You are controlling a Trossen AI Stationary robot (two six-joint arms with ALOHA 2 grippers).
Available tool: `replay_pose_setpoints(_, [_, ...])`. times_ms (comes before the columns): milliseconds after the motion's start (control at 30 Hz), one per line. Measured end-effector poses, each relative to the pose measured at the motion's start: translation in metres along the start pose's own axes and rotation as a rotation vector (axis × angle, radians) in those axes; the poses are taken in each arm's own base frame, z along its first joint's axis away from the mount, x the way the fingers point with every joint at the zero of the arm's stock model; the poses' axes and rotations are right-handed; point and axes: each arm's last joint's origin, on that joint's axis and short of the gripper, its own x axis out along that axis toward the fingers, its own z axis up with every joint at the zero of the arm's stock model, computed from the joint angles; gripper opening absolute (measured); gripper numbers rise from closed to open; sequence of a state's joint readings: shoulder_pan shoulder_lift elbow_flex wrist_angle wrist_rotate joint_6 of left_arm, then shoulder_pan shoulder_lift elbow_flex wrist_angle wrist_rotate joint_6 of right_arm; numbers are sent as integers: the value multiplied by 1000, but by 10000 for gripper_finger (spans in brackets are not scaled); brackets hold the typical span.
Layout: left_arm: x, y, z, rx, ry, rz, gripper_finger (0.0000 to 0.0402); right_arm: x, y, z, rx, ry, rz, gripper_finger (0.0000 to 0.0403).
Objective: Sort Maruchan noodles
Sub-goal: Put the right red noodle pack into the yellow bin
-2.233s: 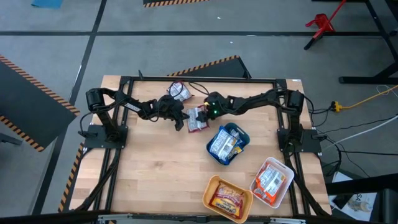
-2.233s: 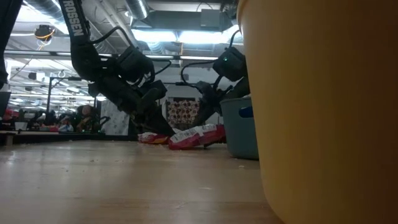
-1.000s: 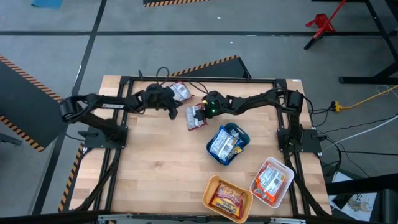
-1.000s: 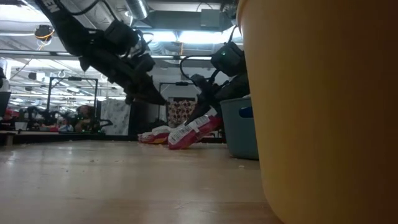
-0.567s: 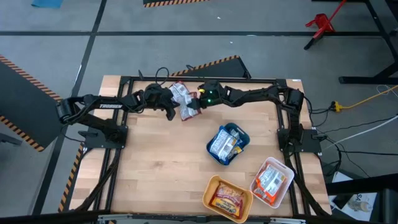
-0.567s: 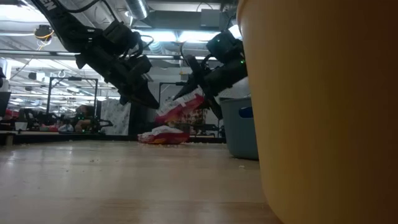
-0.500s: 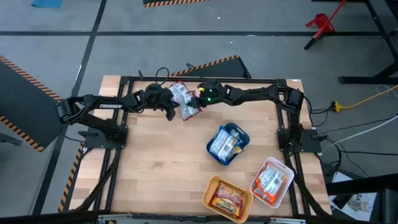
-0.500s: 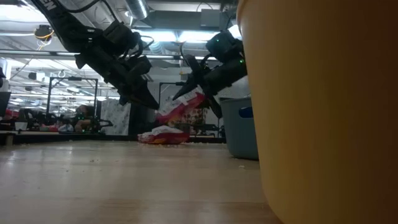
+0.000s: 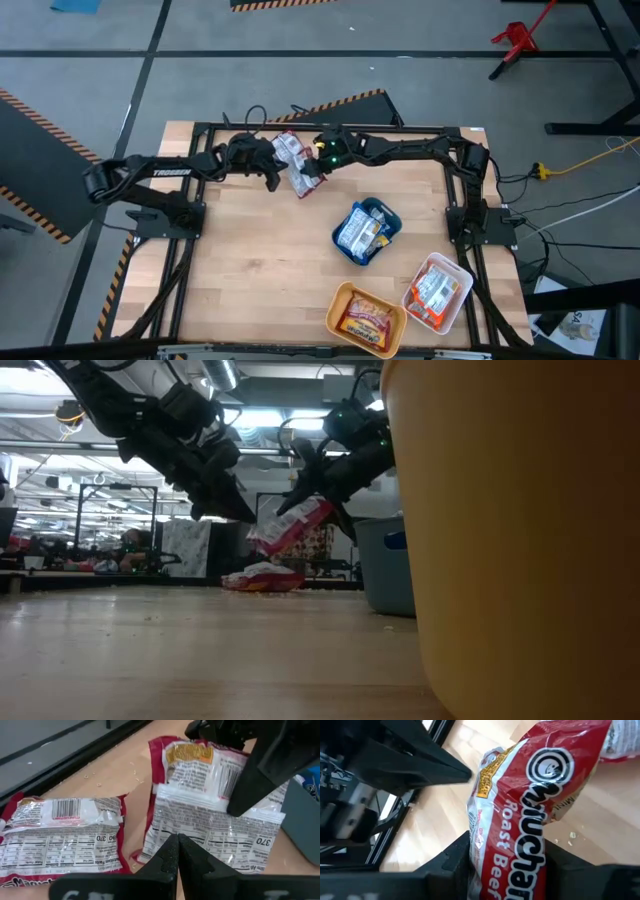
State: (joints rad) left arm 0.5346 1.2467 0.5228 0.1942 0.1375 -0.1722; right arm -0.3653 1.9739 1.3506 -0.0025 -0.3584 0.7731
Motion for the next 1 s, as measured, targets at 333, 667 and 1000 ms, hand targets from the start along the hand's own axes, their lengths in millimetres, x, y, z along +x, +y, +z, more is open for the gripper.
replay_pose_setpoints(333, [-19,-1,11,4,-55,-79,18,-5,-6,5,21,-27,-55,140])
replay_pose_setpoints(667, [-68,-4,33,-4,-269,-89,30,-46,6,20,4,-31,-30,140])
replay_pose_setpoints(1000, [-100,-2,43,118,-432,79,17,-114,55,-18,-84,191,-82,140])
